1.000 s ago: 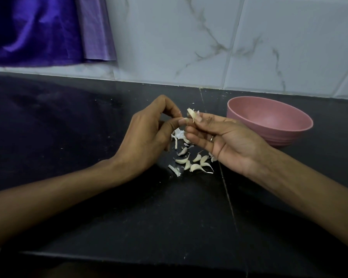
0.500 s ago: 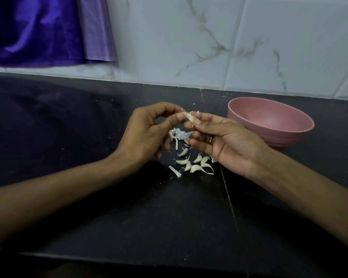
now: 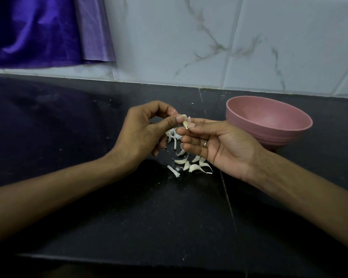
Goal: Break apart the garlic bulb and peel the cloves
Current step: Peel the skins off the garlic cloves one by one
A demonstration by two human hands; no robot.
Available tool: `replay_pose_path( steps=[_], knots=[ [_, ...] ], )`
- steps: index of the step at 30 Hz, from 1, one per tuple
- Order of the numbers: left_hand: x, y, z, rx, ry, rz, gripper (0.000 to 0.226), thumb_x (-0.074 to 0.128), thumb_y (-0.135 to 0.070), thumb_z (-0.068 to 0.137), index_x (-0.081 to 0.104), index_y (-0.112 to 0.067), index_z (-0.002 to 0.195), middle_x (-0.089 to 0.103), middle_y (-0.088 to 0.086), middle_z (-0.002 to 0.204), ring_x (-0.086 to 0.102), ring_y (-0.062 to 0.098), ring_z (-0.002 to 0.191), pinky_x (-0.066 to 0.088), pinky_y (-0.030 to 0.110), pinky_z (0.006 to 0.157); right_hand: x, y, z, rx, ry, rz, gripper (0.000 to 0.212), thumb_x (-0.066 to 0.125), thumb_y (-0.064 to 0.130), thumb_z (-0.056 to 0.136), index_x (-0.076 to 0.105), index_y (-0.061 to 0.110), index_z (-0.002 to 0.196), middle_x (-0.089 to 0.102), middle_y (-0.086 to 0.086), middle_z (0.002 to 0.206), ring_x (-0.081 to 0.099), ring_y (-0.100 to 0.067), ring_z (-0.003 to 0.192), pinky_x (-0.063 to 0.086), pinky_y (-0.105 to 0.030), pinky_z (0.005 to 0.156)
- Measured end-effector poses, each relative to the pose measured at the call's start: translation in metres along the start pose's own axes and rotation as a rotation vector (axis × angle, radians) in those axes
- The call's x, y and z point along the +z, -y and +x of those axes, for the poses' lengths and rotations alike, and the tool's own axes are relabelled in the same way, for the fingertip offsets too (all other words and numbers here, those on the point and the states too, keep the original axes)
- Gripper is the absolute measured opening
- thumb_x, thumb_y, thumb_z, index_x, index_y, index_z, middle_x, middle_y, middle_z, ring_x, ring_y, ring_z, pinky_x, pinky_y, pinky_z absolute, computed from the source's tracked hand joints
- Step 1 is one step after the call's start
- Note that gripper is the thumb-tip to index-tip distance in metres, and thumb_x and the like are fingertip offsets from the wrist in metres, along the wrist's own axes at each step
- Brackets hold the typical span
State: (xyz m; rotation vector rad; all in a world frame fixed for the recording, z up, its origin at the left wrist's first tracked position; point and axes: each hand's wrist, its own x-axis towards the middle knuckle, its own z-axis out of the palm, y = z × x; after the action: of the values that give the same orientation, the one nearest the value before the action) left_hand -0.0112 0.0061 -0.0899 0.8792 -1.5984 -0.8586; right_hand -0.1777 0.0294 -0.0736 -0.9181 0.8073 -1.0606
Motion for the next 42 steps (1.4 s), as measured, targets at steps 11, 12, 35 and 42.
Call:
replay_pose_path(
  steps=[11, 12, 35, 42],
  knots=[
    [-0.0027, 0.0005, 0.001, 0.087, -0.014, 0.126, 0.013, 0.072, -0.027, 0.084, 0.064, -0.016, 0.084, 0.058, -0.013, 0.048, 0.047, 0.006, 0.035, 0.037, 0.02, 0.034, 0.0009, 0.002, -0.0011, -0.03, -0.027, -0.051, 0.009, 0.062, 0.0, 0.084, 0.069, -0.001, 0.09, 0.073, -0.013, 0.078, 0.07, -0.014, 0.062, 0.059, -0.022, 0.059],
    [-0.0026, 0.0005, 0.0009, 0.087, -0.016, 0.129, 0.014, 0.072, -0.027, 0.084, 0.064, -0.016, 0.084, 0.058, -0.013, 0.048, 0.047, 0.006, 0.035, 0.037, 0.02, 0.034, 0.0007, 0.0021, -0.0012, -0.034, -0.029, -0.059, 0.01, 0.063, 0.0, 0.082, 0.069, -0.001, 0.09, 0.073, -0.013, 0.078, 0.07, -0.014, 0.062, 0.058, -0.022, 0.059],
    [0.0036, 0.0068, -0.003, 0.045, 0.056, 0.137, 0.012, 0.059, -0.029, 0.094, 0.056, -0.023, 0.084, 0.047, -0.001, 0.039, 0.04, 0.014, 0.029, 0.035, 0.02, 0.033, -0.0007, 0.003, -0.0026, -0.046, -0.072, -0.079, 0.021, 0.06, -0.006, 0.087, 0.065, -0.01, 0.107, 0.073, -0.013, 0.077, 0.07, -0.014, 0.061, 0.057, -0.021, 0.057],
    [0.0046, 0.0014, -0.0026, 0.064, 0.052, 0.073, 0.012, 0.056, -0.027, 0.096, 0.054, -0.016, 0.09, 0.048, -0.002, 0.043, 0.04, 0.015, 0.032, 0.039, 0.024, 0.034, 0.0002, 0.0038, 0.0, -0.059, -0.028, -0.008, 0.018, 0.061, -0.002, 0.085, 0.069, -0.004, 0.101, 0.072, -0.011, 0.079, 0.069, -0.012, 0.064, 0.057, -0.021, 0.059]
  ],
)
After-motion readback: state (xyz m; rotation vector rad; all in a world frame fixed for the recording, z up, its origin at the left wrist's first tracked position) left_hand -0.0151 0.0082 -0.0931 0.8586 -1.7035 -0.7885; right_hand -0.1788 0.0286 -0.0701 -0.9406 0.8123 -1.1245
